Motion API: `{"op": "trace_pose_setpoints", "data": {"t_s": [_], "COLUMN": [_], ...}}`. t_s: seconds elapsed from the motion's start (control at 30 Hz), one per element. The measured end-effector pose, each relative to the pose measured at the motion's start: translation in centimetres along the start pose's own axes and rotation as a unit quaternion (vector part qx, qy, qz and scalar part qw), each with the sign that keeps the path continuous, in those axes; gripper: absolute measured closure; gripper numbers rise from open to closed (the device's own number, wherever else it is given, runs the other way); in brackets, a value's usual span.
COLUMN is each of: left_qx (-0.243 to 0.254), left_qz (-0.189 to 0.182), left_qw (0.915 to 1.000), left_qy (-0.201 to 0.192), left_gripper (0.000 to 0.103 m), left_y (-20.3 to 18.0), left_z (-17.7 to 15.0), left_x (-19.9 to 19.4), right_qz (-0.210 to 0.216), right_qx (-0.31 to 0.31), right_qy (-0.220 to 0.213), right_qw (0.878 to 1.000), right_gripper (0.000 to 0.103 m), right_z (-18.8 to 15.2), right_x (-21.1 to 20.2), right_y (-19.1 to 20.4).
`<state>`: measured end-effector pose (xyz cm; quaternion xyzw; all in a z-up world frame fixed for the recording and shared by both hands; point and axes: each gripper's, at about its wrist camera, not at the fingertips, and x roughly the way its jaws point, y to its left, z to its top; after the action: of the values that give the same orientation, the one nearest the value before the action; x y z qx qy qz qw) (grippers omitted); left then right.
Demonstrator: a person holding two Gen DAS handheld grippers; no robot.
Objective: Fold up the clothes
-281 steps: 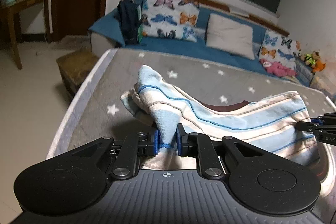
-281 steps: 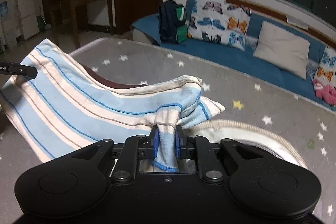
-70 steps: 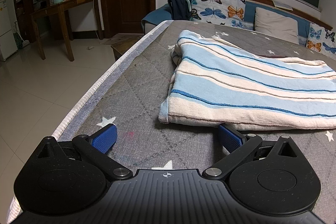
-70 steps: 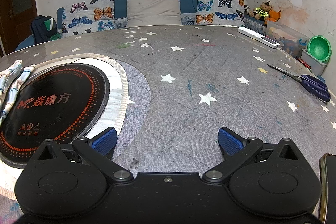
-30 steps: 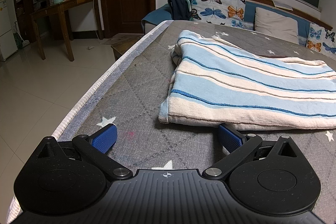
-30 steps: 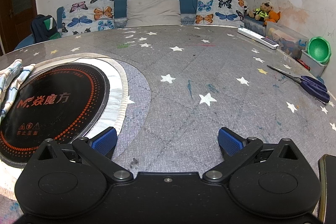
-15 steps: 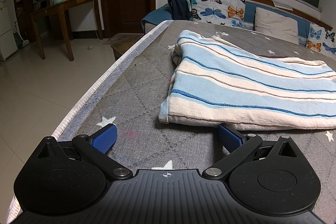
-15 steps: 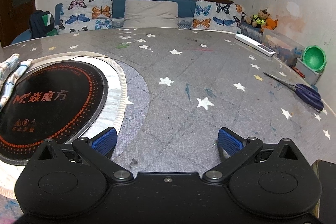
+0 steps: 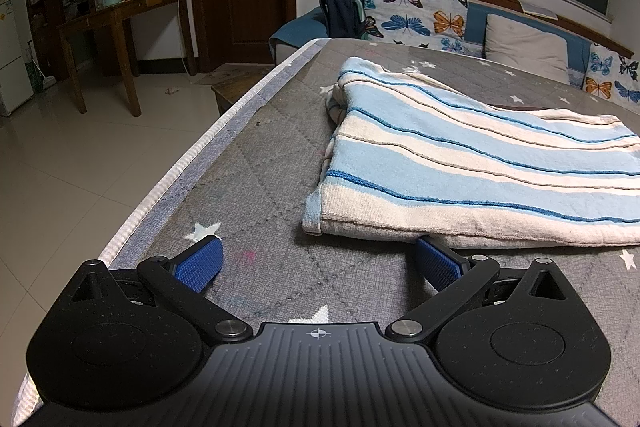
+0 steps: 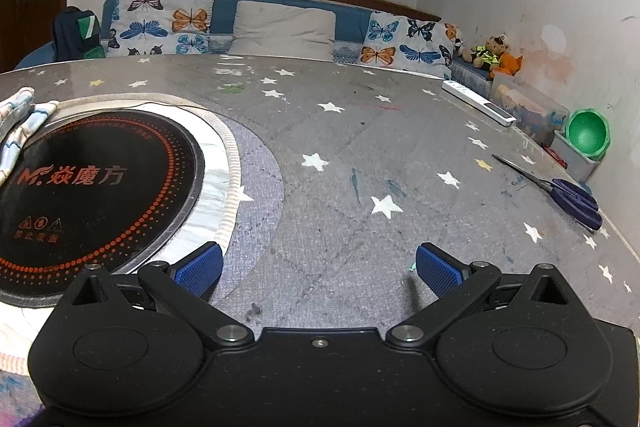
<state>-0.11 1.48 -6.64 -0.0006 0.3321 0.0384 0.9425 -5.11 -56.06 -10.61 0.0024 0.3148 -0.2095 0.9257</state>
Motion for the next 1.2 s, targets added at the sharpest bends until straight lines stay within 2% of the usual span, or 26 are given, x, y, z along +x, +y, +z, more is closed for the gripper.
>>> {"op": "trace_pose_setpoints", "data": {"t_s": [1.2], "left_qx": [0.0], "left_qz": [0.0], "left_qw": [1.0], "left_qy": [0.0], "left_gripper": [0.0], "left_y": [0.05], "left_z": [-0.01], "left_x": [0.04], "right_qz": [0.008], "right_qx": [0.01], "right_qy": [0.003], "right_qw": [1.0], "right_gripper": [0.0], "right_z": [0.3], "right_x": [0.69], "right_y": [-0.54]}}
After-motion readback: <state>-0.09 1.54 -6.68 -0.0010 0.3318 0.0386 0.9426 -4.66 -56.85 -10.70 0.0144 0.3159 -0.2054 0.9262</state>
